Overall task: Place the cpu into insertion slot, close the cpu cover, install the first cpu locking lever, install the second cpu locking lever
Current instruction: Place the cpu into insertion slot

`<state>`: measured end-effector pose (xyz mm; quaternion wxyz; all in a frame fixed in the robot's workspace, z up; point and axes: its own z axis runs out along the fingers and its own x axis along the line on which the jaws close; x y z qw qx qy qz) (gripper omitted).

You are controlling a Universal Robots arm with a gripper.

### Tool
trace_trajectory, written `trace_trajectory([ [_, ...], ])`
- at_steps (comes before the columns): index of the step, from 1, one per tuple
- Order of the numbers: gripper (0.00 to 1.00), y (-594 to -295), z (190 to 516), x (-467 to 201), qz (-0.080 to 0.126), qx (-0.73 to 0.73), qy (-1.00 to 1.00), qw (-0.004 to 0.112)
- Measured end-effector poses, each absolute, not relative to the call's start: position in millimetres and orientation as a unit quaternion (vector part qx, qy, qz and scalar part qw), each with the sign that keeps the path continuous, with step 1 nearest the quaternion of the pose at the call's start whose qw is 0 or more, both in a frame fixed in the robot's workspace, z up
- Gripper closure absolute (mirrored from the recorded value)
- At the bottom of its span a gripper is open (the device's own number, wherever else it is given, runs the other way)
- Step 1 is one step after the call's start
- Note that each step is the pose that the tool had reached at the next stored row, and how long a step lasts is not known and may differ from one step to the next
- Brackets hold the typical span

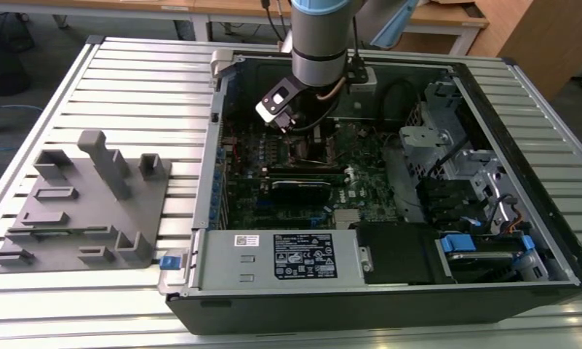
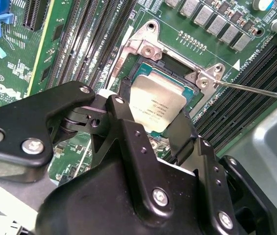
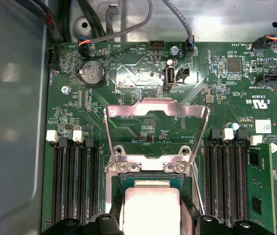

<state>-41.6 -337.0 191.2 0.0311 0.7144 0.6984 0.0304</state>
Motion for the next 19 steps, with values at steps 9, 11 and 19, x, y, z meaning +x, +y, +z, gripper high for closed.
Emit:
trace_trajectory([
  [9, 0.46, -337.0, 189.8, -41.6, 0.03, 0.714, 0.698, 0.031],
  [11, 0.46, -337.0, 189.7, -41.6, 0.03, 0.714, 0.698, 0.031],
  [19, 0.46, -337.0, 189.5, -41.6, 0.031, 0.714, 0.698, 0.031],
])
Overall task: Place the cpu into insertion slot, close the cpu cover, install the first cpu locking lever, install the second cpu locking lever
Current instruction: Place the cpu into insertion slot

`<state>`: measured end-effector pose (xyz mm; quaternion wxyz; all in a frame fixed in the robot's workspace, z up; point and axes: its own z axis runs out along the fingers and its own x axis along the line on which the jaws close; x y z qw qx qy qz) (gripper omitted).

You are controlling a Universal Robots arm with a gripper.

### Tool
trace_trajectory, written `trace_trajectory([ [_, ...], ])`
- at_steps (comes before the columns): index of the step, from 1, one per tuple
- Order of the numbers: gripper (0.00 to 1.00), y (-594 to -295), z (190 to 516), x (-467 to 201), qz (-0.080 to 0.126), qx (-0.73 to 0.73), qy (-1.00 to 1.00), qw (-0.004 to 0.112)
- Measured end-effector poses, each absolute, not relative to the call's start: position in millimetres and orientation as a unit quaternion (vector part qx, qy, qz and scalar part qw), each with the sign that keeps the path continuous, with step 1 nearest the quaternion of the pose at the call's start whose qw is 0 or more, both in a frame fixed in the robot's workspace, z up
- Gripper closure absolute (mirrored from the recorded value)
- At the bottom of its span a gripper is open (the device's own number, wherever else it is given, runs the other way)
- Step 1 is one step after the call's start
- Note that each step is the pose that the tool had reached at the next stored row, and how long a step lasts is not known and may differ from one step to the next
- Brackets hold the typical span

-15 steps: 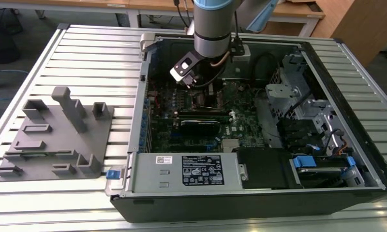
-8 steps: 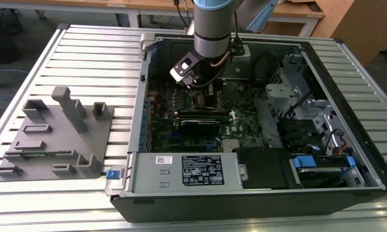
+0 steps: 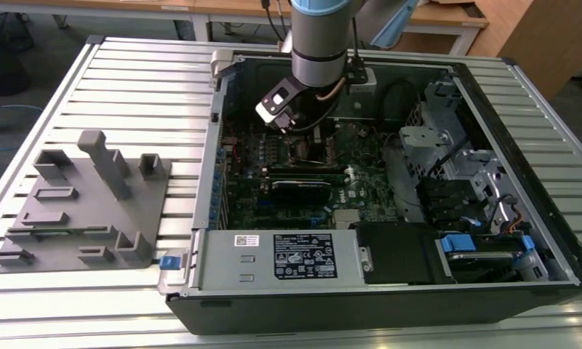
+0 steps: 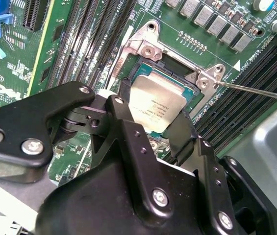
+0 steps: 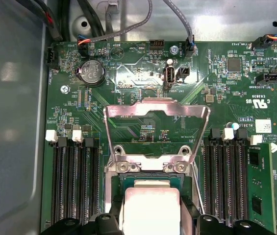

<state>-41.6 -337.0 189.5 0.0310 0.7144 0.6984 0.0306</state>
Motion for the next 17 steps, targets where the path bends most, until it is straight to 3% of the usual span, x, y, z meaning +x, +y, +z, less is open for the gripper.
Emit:
trace_trajectory([
  [4, 0.4, -336.6, 188.9, -41.3, 0.031, 0.714, 0.698, 0.031],
  [5, 0.33, -336.9, 189.3, -41.5, 0.031, 0.714, 0.698, 0.031],
  [17, 0.33, -336.9, 189.3, -41.5, 0.031, 0.714, 0.698, 0.031],
])
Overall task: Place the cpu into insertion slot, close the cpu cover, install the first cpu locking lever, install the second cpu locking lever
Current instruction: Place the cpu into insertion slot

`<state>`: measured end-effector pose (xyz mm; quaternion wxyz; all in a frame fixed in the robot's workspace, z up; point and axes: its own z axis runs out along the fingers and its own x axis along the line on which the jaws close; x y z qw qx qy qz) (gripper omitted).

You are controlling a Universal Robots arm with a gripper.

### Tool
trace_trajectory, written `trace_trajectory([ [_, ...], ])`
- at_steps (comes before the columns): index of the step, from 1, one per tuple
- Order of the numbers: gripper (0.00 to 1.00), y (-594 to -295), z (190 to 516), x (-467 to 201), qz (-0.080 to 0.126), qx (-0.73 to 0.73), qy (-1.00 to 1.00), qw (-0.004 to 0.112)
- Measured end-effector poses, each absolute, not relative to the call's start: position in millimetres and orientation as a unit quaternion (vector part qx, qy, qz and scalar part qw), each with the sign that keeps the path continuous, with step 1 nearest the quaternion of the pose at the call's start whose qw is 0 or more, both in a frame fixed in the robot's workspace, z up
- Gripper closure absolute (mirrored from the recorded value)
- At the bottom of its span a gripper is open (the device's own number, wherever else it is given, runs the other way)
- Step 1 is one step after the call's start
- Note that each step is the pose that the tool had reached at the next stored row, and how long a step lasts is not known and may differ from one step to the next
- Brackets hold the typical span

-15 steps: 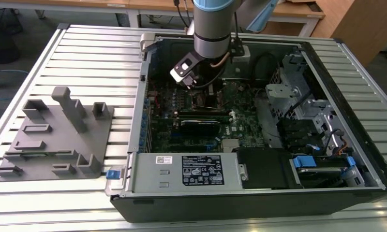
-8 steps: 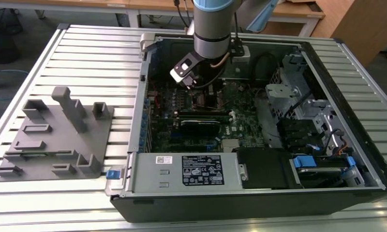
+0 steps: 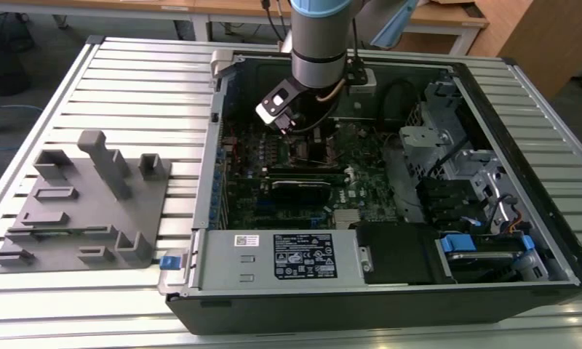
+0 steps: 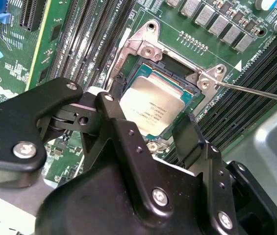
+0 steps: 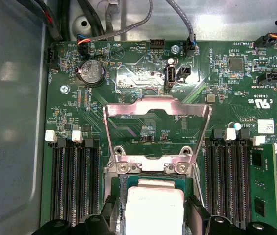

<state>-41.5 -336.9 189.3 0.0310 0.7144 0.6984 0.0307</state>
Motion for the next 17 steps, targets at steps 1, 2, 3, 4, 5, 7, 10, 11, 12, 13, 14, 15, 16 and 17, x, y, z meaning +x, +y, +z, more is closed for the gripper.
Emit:
trace_trajectory([
  [1, 0.33, -336.9, 189.2, -41.5, 0.031, 0.714, 0.698, 0.031],
  [2, 0.33, -336.9, 189.2, -41.5, 0.031, 0.714, 0.698, 0.031],
  [3, 0.33, -336.9, 189.2, -41.5, 0.031, 0.714, 0.698, 0.031],
  [4, 0.33, -336.9, 189.2, -41.5, 0.031, 0.714, 0.698, 0.031],
  [5, 0.33, -336.9, 189.2, -41.5, 0.031, 0.714, 0.698, 0.031],
  [7, 0.4, -336.9, 189.3, -41.5, 0.03, 0.714, 0.698, 0.031],
  [10, 0.41, -336.9, 189.2, -41.5, 0.031, 0.714, 0.698, 0.031],
  [11, 0.41, -336.9, 189.2, -41.5, 0.031, 0.714, 0.698, 0.031],
  [12, 0.41, -336.9, 189.2, -41.5, 0.031, 0.714, 0.698, 0.031],
  [13, 0.41, -336.9, 189.2, -41.5, 0.031, 0.714, 0.698, 0.031],
  [14, 0.41, -336.9, 189.1, -41.5, 0.031, 0.714, 0.698, 0.031],
  [15, 0.41, -336.9, 189.1, -41.5, 0.031, 0.714, 0.698, 0.031],
  [16, 0.41, -336.9, 189.1, -41.5, 0.031, 0.714, 0.698, 0.031],
  [17, 0.41, -336.9, 189.1, -41.5, 0.031, 0.714, 0.698, 0.031],
])
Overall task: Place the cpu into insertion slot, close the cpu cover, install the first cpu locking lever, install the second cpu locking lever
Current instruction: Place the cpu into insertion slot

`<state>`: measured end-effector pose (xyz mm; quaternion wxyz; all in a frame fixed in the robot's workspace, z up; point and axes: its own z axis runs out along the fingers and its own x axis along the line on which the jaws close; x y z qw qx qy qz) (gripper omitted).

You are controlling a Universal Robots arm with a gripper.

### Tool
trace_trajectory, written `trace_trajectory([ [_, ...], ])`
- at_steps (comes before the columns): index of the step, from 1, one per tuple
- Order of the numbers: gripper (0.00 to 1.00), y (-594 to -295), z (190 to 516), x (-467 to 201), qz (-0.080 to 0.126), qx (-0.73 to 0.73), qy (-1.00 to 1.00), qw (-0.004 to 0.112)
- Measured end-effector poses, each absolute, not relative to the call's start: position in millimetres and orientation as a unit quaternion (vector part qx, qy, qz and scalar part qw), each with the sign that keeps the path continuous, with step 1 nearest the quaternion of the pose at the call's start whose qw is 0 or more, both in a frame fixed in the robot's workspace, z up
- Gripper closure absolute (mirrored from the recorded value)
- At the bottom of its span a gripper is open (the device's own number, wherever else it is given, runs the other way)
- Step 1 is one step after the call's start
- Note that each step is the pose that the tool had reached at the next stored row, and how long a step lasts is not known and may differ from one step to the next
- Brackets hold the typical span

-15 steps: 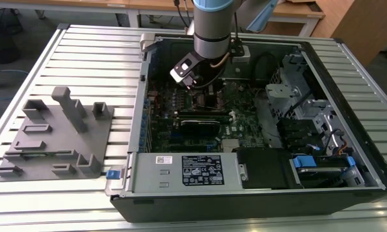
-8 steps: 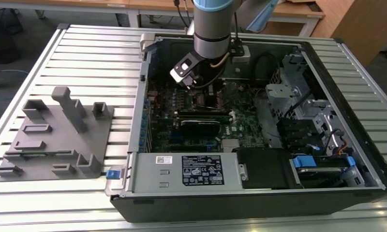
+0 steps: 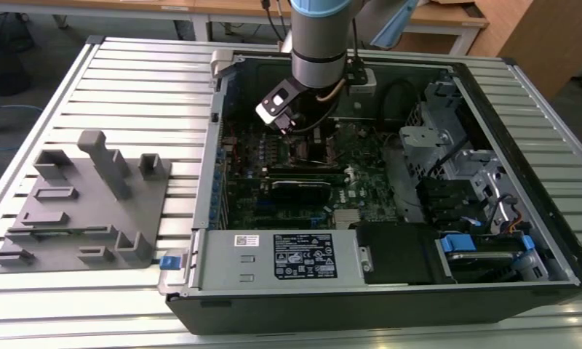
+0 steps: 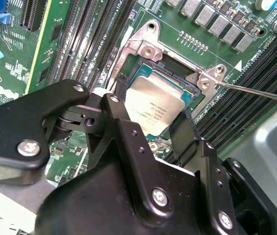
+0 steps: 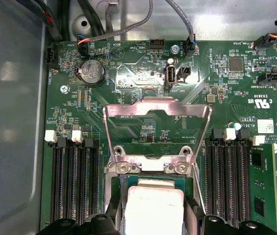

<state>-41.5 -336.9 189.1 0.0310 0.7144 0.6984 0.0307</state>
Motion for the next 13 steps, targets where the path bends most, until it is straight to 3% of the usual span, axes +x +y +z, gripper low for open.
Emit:
trace_trajectory([
  [13, 0.41, -336.8, 195.3, -41.5, 0.031, 0.714, 0.698, 0.031],
])
